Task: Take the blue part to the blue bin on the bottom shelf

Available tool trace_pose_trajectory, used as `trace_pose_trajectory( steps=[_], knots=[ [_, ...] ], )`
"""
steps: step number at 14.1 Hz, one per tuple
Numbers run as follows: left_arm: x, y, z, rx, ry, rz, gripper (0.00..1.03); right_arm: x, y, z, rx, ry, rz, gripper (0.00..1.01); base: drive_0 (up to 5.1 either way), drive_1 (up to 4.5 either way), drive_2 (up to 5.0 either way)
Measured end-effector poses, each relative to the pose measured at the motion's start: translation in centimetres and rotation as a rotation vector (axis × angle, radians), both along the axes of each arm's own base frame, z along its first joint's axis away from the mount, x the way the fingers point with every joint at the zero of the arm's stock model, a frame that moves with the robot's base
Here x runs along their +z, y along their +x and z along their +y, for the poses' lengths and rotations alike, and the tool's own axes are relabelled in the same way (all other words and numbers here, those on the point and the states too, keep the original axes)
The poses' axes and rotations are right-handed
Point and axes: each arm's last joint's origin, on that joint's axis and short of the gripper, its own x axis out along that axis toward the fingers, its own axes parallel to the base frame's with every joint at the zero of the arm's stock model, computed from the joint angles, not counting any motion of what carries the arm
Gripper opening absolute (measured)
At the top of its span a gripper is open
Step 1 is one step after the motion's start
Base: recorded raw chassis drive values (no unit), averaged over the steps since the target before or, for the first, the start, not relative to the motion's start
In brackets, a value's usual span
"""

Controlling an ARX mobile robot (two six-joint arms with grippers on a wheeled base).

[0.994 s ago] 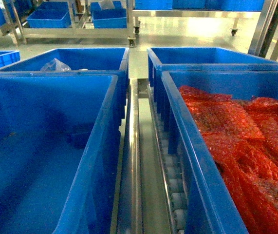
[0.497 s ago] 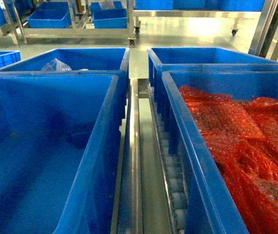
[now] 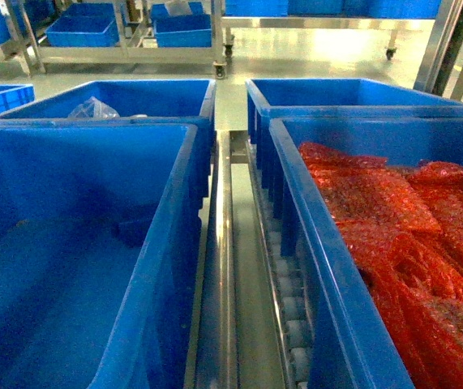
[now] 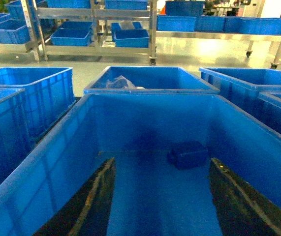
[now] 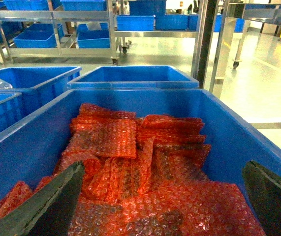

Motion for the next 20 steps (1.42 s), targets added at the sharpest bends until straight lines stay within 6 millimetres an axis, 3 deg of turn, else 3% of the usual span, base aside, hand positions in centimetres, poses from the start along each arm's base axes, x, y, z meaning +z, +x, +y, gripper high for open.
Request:
trace_pose_trajectory(
  steps=[1,3,20],
  knots=[
    [0.00,0.00,0.00,0.000,0.000,0.000,0.73,0.00,0.00,0.00,0.000,0.000,0.000,0.98,0.0,0.00,0.0],
    [0.00,0.00,0.00,0.000,0.000,0.000,0.97,0.00,0.00,0.00,0.000,0.000,0.000,0.98,0.0,0.00,0.0],
    [0.00,0.00,0.00,0.000,0.001,0.000,0.98,0.00,0.00,0.00,0.000,0.000,0.000,0.98,0.0,0.00,0.0]
  ],
)
